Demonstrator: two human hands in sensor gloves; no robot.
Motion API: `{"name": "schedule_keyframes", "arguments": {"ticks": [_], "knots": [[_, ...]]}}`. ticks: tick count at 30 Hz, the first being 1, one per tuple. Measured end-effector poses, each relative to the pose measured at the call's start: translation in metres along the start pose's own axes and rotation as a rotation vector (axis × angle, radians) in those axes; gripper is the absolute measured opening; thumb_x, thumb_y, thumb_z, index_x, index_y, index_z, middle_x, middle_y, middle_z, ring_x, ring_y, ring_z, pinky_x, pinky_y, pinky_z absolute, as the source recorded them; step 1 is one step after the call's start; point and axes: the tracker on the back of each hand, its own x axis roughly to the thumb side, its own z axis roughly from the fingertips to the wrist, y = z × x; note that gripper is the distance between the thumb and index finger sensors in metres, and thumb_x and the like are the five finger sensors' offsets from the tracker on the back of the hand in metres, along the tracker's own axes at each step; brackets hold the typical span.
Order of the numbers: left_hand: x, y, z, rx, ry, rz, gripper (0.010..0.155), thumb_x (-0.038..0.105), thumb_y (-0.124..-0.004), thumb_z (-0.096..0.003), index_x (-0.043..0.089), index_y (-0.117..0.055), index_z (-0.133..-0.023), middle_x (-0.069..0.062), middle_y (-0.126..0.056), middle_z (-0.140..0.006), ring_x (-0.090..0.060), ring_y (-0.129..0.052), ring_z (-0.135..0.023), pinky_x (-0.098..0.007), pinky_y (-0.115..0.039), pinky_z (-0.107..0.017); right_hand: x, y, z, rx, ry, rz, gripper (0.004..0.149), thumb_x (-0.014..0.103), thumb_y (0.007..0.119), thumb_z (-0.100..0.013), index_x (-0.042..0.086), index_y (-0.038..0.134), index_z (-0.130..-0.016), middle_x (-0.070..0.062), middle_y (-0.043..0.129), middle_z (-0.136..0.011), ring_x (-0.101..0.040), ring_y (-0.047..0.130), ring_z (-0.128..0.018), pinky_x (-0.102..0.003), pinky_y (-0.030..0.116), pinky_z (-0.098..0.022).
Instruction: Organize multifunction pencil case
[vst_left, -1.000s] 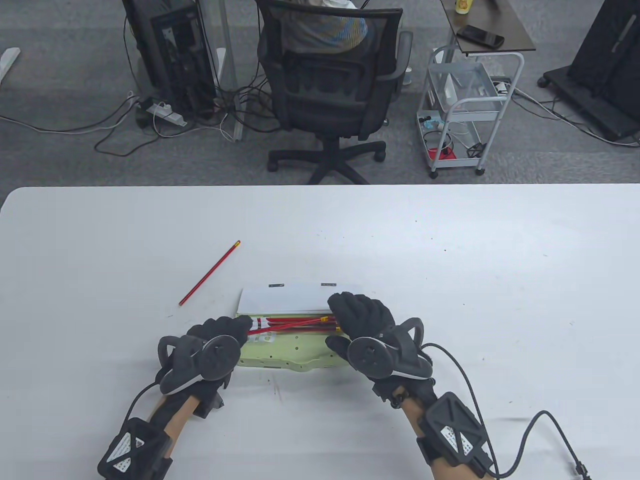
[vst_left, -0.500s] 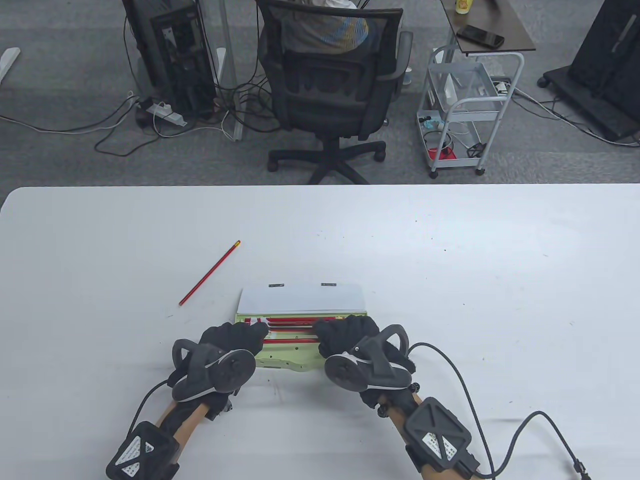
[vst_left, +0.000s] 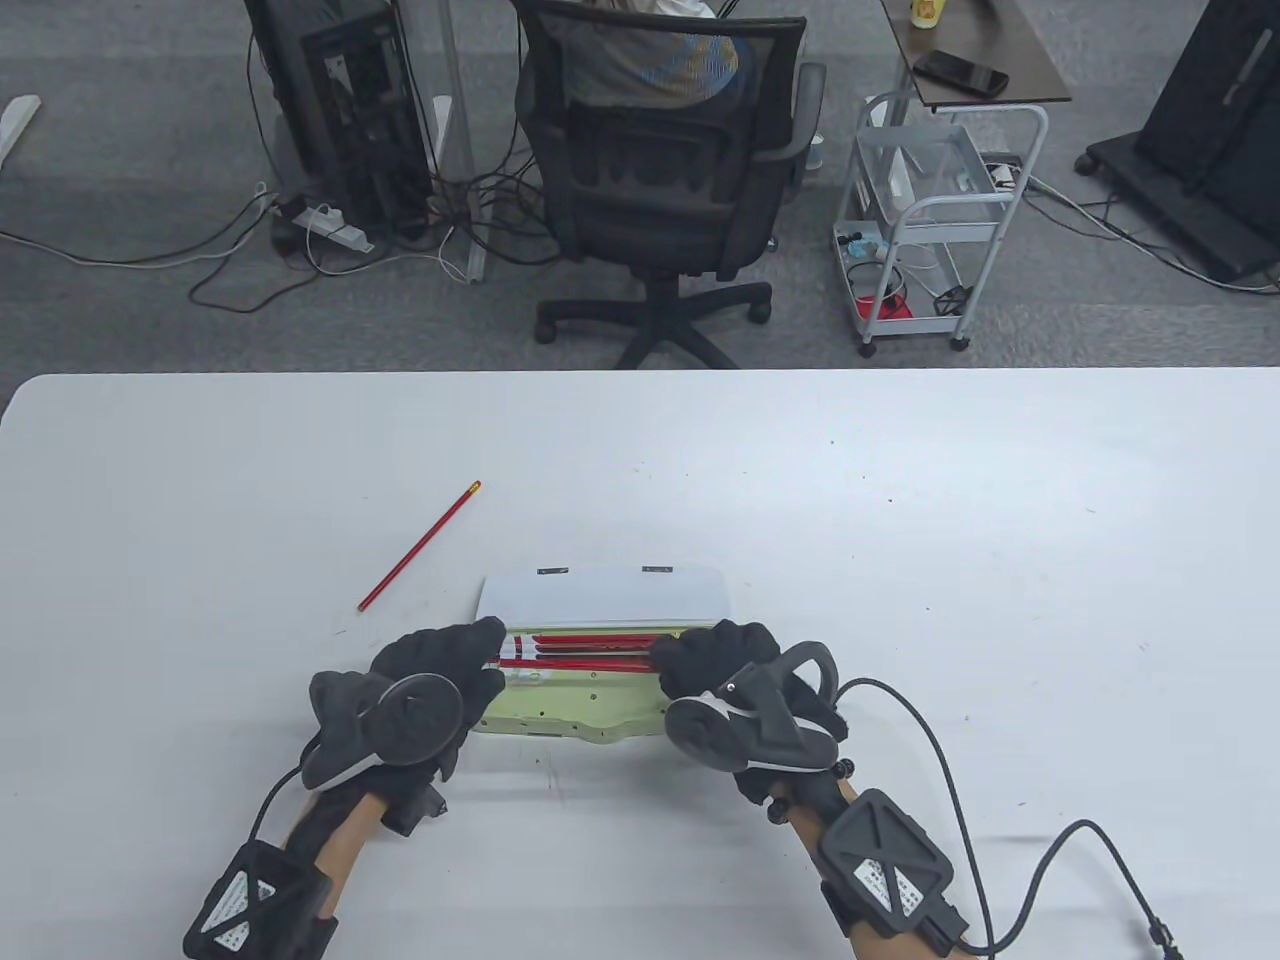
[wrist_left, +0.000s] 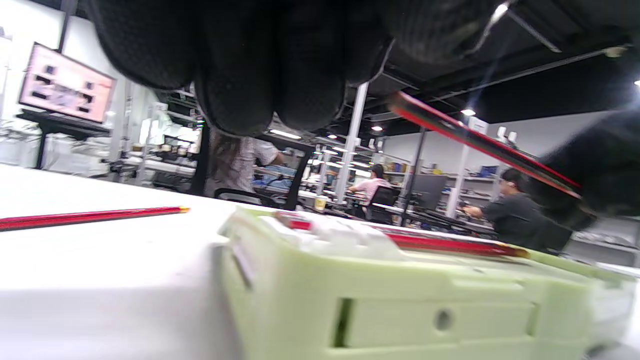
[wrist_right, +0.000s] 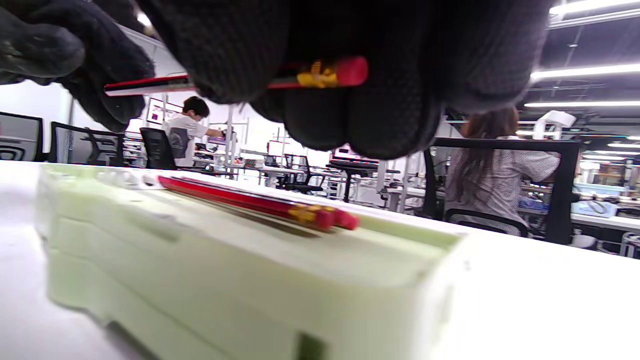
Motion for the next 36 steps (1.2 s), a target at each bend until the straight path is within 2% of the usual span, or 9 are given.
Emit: {"name": "schedule_keyframes", "arguments": {"ticks": [3, 7, 12, 16, 23, 36], "knots": [[-0.022, -0.002, 0.001, -0.05, 0.087, 0.021, 0.068, 0.047, -0.069, -0.0454, 0.02, -0.056, -0.106, -0.012, -0.078, -0.105, -0.041, -0.083, -0.093, -0.065, -0.068, -0.065, -0.011, -0.002, 0.003, -0.006, 0.028, 0.012, 0.042, 0.032, 0.079, -0.049, 0.019, 0.082, -0.089, -0.012, 0.091, -0.08, -0.032, 0.098, -0.057, -0.043, 0.088, -0.046], [-0.042, -0.017, 0.001, -0.173, 0.145, 0.041, 0.081, 0.055, -0.068, -0.042, 0.019, -0.046, -0.11, -0.018, -0.064, -0.114, -0.049, -0.067, -0.102, -0.07, -0.059, -0.068, -0.025, -0.002, 0.007, -0.026, 0.065, 0.004, 0.042, 0.032, 0.079, -0.049, 0.018, 0.083, -0.088, -0.012, 0.09, -0.081, -0.034, 0.096, -0.061, -0.046, 0.086, -0.049], [-0.04, -0.03, -0.001, -0.283, 0.131, 0.048, 0.093, 0.062, -0.066, -0.037, 0.018, -0.036, -0.113, -0.02, -0.053, -0.119, -0.052, -0.056, -0.107, -0.072, -0.054, -0.07, -0.028, 0.002, 0.01, -0.012, 0.074, 0.039, 0.042, 0.032, 0.08, -0.048, 0.018, 0.084, -0.087, -0.013, 0.089, -0.082, -0.035, 0.095, -0.063, -0.048, 0.084, -0.051], [-0.035, -0.039, -0.004, -0.348, 0.122, 0.028, 0.094, 0.063, -0.065, -0.0359, 0.017, -0.034, -0.113, -0.021, -0.049, -0.12, -0.052, -0.053, -0.108, -0.072, -0.053, -0.07, -0.024, 0.006, 0.008, 0.007, 0.068, 0.048, 0.041, 0.032, 0.08, -0.048, 0.017, 0.084, -0.087, -0.013, 0.089, -0.081, -0.035, 0.094, -0.063, -0.049, 0.083, -0.052], [-0.032, -0.047, -0.005, -0.397, 0.122, -0.005, 0.093, 0.061, -0.065, -0.0371, 0.015, -0.037, -0.112, -0.021, -0.051, -0.12, -0.051, -0.055, -0.108, -0.072, -0.053, -0.07, -0.014, 0.013, 0.003, 0.035, 0.045, 0.052, 0.041, 0.033, 0.08, -0.049, 0.016, 0.085, -0.086, -0.012, 0.09, -0.079, -0.034, 0.096, -0.061, -0.048, 0.084, -0.05], [-0.028, -0.048, -0.006, -0.405, 0.109, -0.014, 0.089, 0.058, -0.065, -0.0394, 0.014, -0.04, -0.112, -0.019, -0.054, -0.119, -0.049, -0.058, -0.107, -0.071, -0.055, -0.069, -0.003, 0.02, 0.0, 0.061, 0.017, 0.082, 0.04, 0.035, 0.082, -0.049, 0.017, 0.088, -0.084, -0.012, 0.09, -0.077, -0.036, 0.094, -0.063, -0.051, 0.082, -0.052]]}}
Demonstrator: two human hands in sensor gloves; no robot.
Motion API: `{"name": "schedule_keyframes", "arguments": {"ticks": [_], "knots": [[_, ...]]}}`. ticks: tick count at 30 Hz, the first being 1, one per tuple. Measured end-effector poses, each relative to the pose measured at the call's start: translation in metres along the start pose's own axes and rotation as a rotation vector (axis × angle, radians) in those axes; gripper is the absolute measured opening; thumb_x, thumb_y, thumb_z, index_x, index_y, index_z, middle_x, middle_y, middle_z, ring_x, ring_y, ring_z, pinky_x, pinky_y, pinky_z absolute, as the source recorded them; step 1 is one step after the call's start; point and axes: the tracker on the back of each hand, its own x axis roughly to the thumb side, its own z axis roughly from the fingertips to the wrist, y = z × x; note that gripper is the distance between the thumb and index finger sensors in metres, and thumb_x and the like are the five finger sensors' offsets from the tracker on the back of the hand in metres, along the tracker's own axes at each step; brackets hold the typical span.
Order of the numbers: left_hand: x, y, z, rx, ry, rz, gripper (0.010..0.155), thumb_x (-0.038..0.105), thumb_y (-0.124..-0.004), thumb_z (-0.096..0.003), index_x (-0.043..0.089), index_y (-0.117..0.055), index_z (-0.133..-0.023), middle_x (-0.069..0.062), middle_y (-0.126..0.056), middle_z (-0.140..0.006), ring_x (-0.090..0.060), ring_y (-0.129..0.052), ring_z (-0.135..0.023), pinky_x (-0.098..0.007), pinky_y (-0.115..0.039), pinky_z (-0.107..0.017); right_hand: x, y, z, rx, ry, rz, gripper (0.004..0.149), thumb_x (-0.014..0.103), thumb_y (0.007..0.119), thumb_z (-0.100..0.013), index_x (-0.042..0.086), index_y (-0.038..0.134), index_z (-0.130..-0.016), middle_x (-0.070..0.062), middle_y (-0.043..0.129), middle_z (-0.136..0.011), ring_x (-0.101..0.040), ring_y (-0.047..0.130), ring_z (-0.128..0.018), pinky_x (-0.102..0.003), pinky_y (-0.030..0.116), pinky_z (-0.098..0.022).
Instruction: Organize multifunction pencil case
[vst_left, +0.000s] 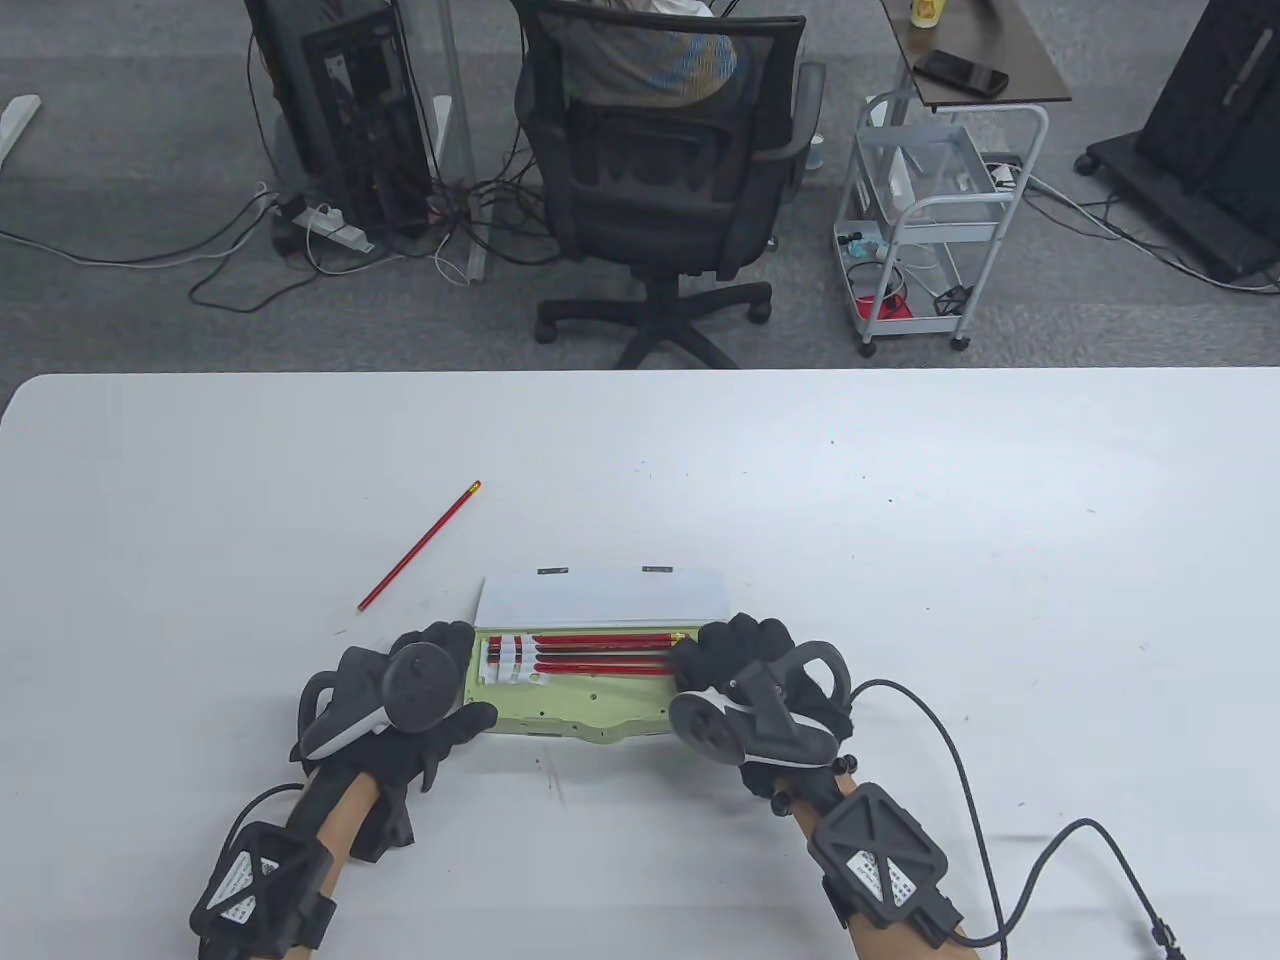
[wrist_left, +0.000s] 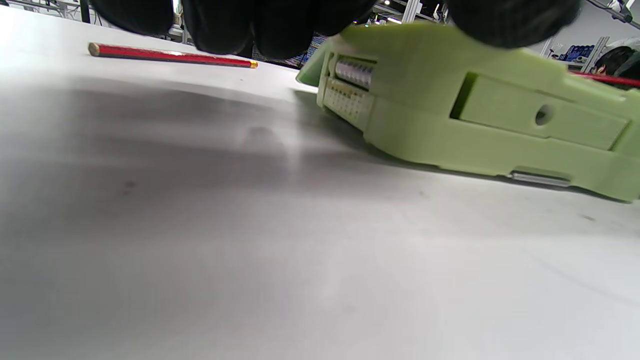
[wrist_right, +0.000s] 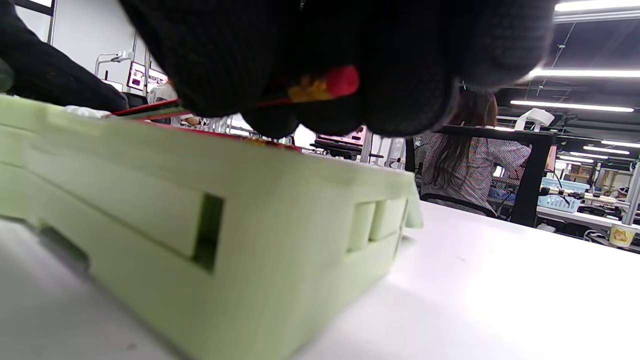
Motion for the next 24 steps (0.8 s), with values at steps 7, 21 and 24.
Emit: {"name": "schedule_keyframes", "arguments": {"ticks": [7, 21, 24], "knots": [[0.0011, 0.0001, -0.0005, -0.006, 0.001, -0.001, 0.089, 0.059, -0.064, -0.0394, 0.014, -0.04, -0.112, -0.019, -0.055, -0.119, -0.049, -0.059, -0.107, -0.071, -0.055, -0.069, 0.0021, 0.0005, -0.0009, 0.0, -0.016, 0.018, 0.041, 0.032, 0.083, -0.047, 0.015, 0.088, -0.084, -0.01, 0.093, -0.074, -0.034, 0.097, -0.06, -0.049, 0.085, -0.05], [0.002, 0.0003, -0.0006, -0.006, 0.003, -0.003, 0.088, 0.059, -0.065, -0.0396, 0.014, -0.041, -0.112, -0.019, -0.055, -0.119, -0.049, -0.06, -0.107, -0.071, -0.056, -0.069, 0.0081, 0.0021, -0.005, -0.022, -0.051, 0.065, 0.04, 0.031, 0.086, -0.047, 0.014, 0.085, -0.084, -0.008, 0.093, -0.075, -0.033, 0.097, -0.062, -0.049, 0.085, -0.051], [0.0025, 0.0005, -0.0005, -0.009, 0.006, -0.007, 0.088, 0.059, -0.065, -0.0398, 0.014, -0.041, -0.112, -0.019, -0.055, -0.119, -0.049, -0.06, -0.107, -0.071, -0.056, -0.069, 0.0056, -0.0009, -0.0033, -0.028, -0.041, 0.05, 0.042, 0.032, 0.086, -0.047, 0.014, 0.084, -0.085, -0.008, 0.093, -0.076, -0.033, 0.098, -0.063, -0.049, 0.085, -0.052]]}}
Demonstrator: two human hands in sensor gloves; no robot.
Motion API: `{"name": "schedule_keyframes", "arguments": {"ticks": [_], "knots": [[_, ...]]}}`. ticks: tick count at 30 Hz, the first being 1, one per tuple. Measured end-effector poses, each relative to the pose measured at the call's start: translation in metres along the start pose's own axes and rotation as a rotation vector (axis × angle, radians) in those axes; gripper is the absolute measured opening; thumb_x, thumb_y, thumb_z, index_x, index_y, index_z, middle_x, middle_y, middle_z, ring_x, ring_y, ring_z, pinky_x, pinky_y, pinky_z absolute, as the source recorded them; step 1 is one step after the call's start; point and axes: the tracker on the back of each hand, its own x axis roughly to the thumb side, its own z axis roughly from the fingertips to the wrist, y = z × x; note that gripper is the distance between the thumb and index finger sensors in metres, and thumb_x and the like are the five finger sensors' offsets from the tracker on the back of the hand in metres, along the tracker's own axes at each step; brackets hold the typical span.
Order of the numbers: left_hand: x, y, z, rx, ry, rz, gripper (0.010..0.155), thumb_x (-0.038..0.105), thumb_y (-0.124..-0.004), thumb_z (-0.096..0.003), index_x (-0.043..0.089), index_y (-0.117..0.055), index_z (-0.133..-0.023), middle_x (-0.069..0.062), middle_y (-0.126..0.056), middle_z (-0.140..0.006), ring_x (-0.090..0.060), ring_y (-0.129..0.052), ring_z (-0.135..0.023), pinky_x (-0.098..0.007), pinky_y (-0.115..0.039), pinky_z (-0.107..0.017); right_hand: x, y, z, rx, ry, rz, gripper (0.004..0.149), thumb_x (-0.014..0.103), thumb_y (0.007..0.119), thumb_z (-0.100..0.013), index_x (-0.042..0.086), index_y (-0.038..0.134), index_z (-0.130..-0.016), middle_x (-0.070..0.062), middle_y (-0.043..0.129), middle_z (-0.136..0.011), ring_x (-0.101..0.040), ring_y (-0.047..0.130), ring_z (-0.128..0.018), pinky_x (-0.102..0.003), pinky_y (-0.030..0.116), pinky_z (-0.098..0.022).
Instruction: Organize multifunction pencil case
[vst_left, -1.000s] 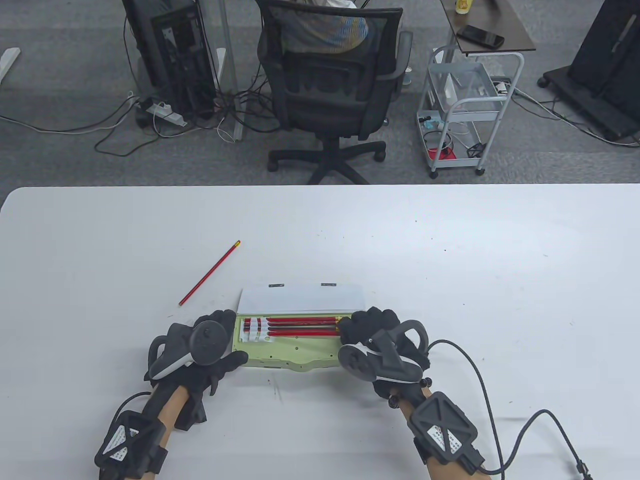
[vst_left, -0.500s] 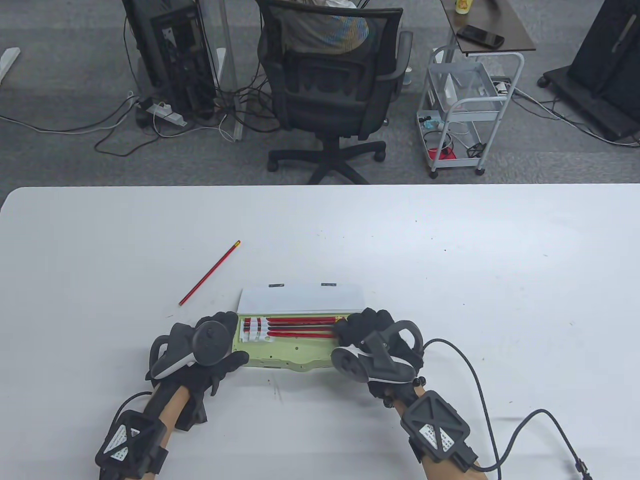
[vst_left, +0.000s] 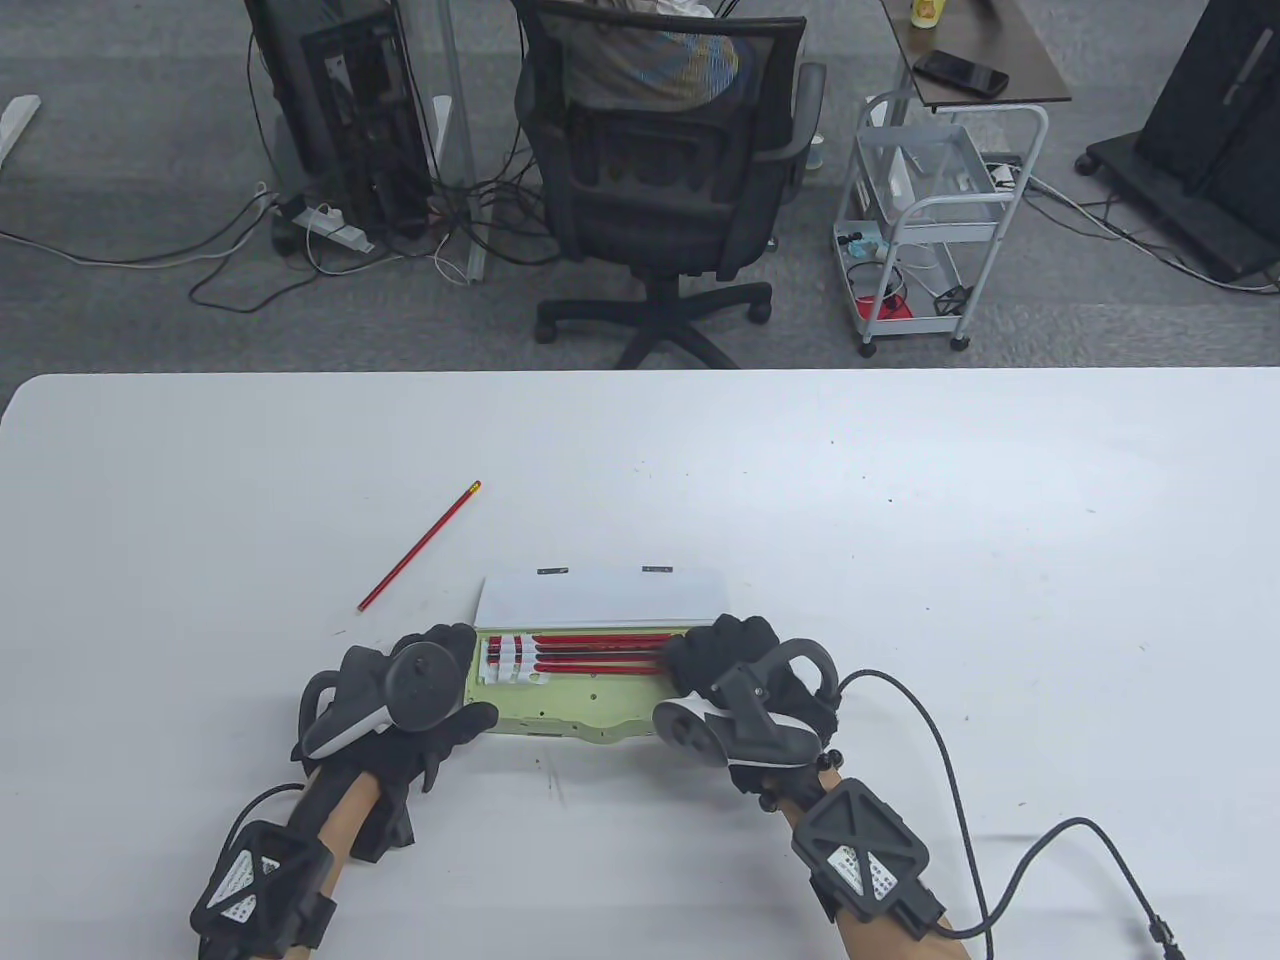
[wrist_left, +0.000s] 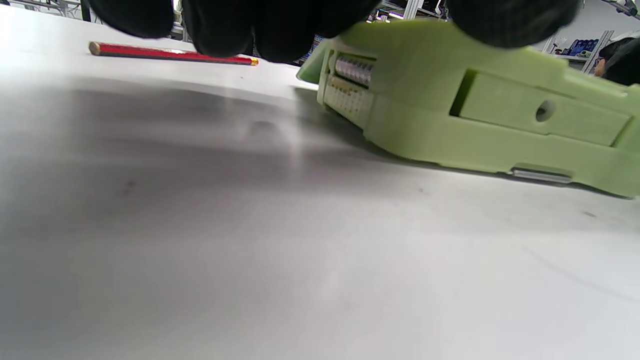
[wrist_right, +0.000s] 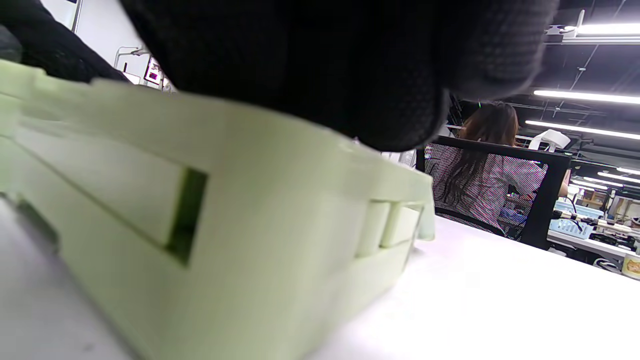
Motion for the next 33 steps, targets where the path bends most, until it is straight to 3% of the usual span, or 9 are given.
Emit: {"name": "schedule_keyframes", "arguments": {"ticks": [7, 16, 25, 33], "knots": [[0.0, 0.0, 0.0, -0.003, 0.001, 0.007, 0.088, 0.059, -0.065, -0.0398, 0.014, -0.041, -0.112, -0.019, -0.055, -0.119, -0.049, -0.06, -0.107, -0.071, -0.056, -0.069, -0.016, -0.006, 0.004, -0.003, 0.087, -0.077, 0.047, 0.037, 0.076, -0.051, 0.011, 0.081, -0.09, -0.013, 0.091, -0.081, -0.037, 0.097, -0.067, -0.052, 0.084, -0.054], [0.0, 0.0, 0.001, -0.005, 0.003, 0.003, 0.088, 0.059, -0.065, -0.0401, 0.014, -0.04, -0.112, -0.019, -0.055, -0.119, -0.049, -0.06, -0.107, -0.071, -0.056, -0.069, -0.051, -0.003, 0.013, 0.187, 0.364, -0.167, 0.062, 0.039, 0.07, -0.055, 0.004, 0.064, -0.105, -0.026, 0.074, -0.099, -0.053, 0.082, -0.086, -0.065, 0.071, -0.064], [0.0, 0.0, 0.001, -0.005, 0.005, -0.002, 0.088, 0.059, -0.064, -0.0403, 0.014, -0.04, -0.112, -0.019, -0.055, -0.119, -0.049, -0.061, -0.106, -0.071, -0.056, -0.069, -0.04, 0.012, 0.008, 0.279, 0.367, -0.112, 0.066, 0.042, 0.07, -0.055, 0.003, 0.06, -0.107, -0.029, 0.068, -0.103, -0.055, 0.077, -0.089, -0.067, 0.068, -0.066], [0.0, 0.0, 0.0, -0.009, 0.005, 0.005, 0.088, 0.059, -0.065, -0.0404, 0.014, -0.04, -0.112, -0.019, -0.055, -0.119, -0.049, -0.06, -0.106, -0.071, -0.056, -0.069, -0.037, 0.017, 0.002, 0.287, 0.383, -0.133, 0.068, 0.042, 0.067, -0.055, 0.001, 0.058, -0.108, -0.031, 0.066, -0.104, -0.057, 0.075, -0.09, -0.067, 0.067, -0.066]]}}
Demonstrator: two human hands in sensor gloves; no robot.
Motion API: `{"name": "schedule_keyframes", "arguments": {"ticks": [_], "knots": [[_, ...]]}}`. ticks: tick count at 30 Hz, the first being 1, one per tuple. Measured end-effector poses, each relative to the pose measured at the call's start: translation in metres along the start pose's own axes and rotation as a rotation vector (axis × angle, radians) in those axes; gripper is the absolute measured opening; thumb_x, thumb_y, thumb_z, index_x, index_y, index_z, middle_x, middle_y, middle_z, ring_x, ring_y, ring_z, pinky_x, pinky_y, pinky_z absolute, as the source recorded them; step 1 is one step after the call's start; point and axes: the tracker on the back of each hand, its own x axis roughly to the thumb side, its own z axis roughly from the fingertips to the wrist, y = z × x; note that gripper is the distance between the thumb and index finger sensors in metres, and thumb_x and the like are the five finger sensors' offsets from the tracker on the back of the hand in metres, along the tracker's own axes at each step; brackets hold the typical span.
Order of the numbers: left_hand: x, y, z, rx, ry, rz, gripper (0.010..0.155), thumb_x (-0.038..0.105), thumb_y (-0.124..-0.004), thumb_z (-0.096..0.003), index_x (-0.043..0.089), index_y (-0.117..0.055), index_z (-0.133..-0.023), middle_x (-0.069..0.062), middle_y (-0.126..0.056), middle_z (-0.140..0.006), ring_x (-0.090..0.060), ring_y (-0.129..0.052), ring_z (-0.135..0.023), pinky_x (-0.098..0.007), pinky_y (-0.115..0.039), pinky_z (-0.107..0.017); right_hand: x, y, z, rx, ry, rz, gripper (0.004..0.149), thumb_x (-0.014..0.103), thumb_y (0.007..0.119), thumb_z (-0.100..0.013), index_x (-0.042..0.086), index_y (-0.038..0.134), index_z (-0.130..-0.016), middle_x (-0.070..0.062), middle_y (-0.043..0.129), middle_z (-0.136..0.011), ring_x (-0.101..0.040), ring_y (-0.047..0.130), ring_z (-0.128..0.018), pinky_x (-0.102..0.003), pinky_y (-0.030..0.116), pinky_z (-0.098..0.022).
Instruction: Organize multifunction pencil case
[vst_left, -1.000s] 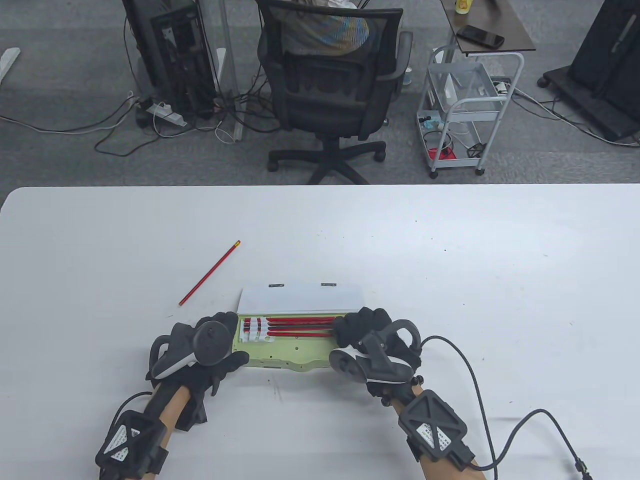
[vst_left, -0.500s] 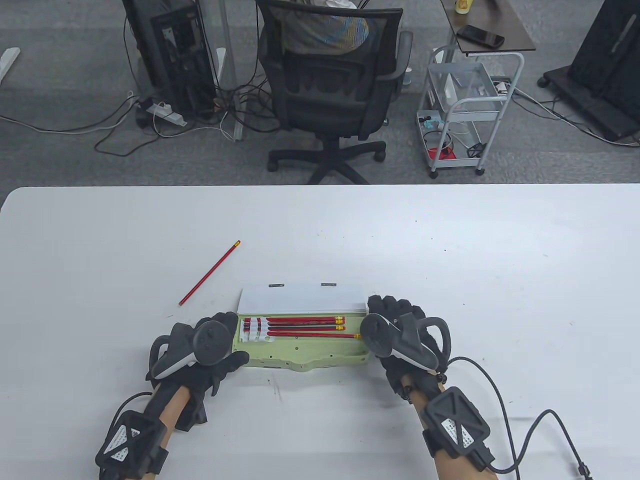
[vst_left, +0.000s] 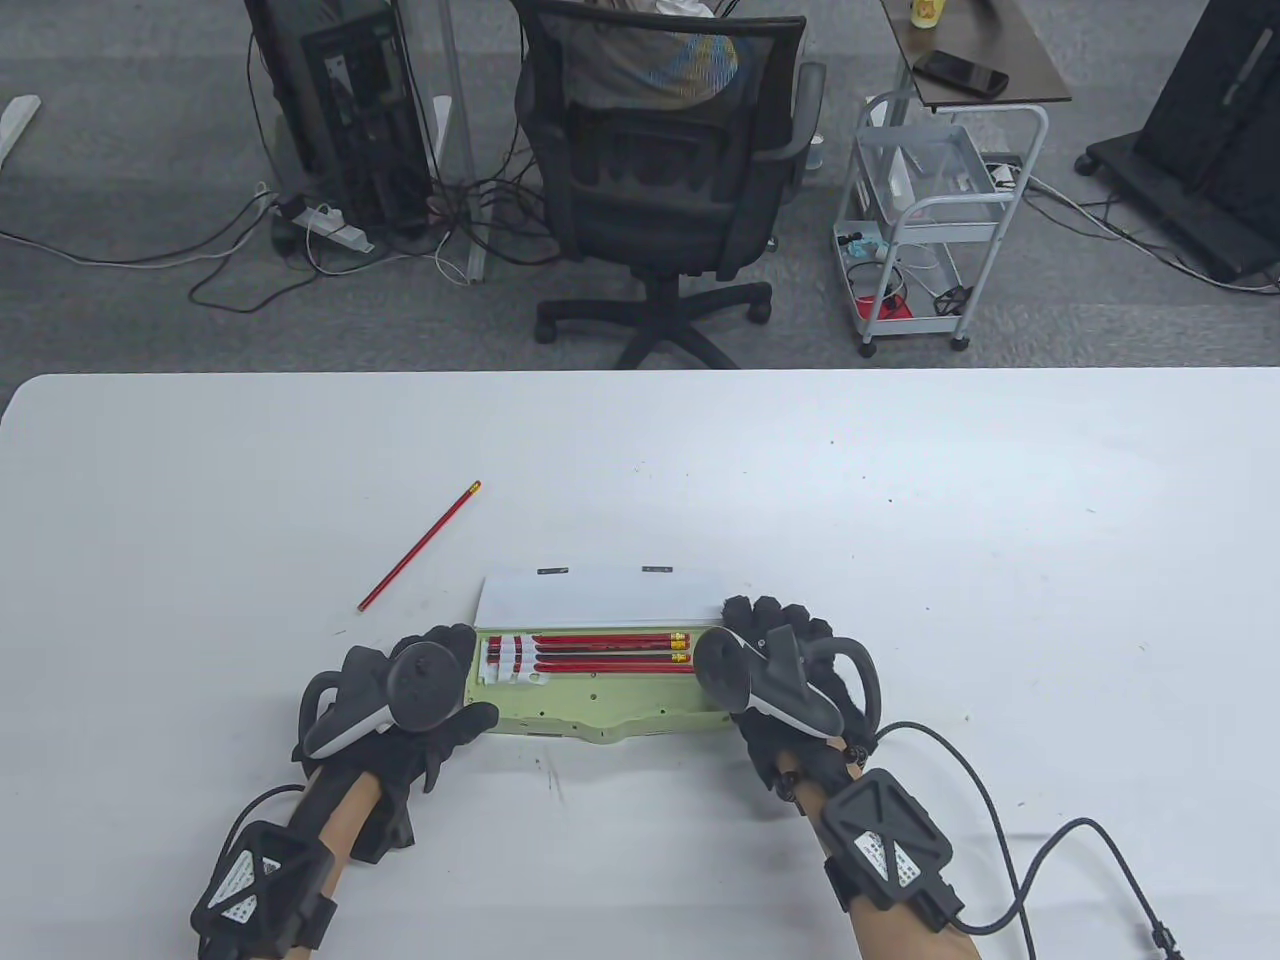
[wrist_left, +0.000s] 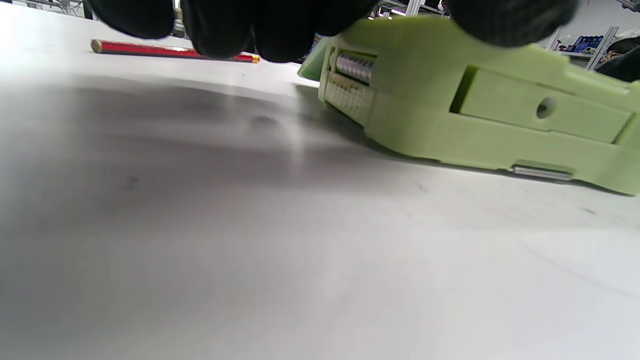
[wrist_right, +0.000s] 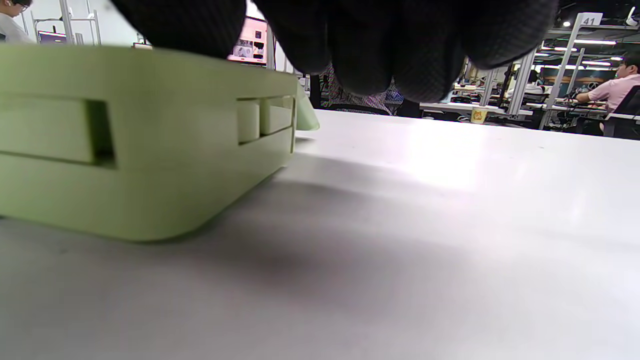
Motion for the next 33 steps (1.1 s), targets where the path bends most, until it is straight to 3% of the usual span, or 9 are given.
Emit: {"name": "schedule_keyframes", "arguments": {"ticks": [19, 30, 33], "knots": [[0.001, 0.0, 0.0, -0.003, 0.004, -0.003, 0.088, 0.059, -0.064, -0.0408, 0.014, -0.04, -0.112, -0.019, -0.055, -0.119, -0.05, -0.061, -0.106, -0.071, -0.056, -0.069, 0.006, 0.0, -0.005, 0.01, -0.005, -0.013, 0.075, 0.045, 0.067, -0.054, -0.001, 0.051, -0.111, -0.035, 0.056, -0.107, -0.06, 0.069, -0.092, -0.07, 0.063, -0.067], [0.002, 0.0, 0.0, -0.005, 0.006, -0.002, 0.088, 0.058, -0.065, -0.0406, 0.014, -0.04, -0.112, -0.019, -0.055, -0.119, -0.049, -0.061, -0.106, -0.071, -0.056, -0.069, -0.008, 0.003, -0.018, 0.131, -0.001, -0.154, 0.087, 0.053, 0.069, -0.047, 0.005, 0.041, -0.115, -0.04, 0.044, -0.111, -0.065, 0.058, -0.096, -0.074, 0.055, -0.069], [0.002, 0.0, 0.0, -0.005, 0.008, -0.001, 0.088, 0.058, -0.065, -0.0407, 0.014, -0.04, -0.112, -0.019, -0.055, -0.119, -0.05, -0.061, -0.106, -0.071, -0.056, -0.069, -0.006, 0.003, -0.02, 0.12, -0.004, -0.134, 0.089, 0.053, 0.068, -0.047, 0.003, 0.04, -0.115, -0.04, 0.042, -0.111, -0.065, 0.056, -0.096, -0.075, 0.054, -0.069]]}}
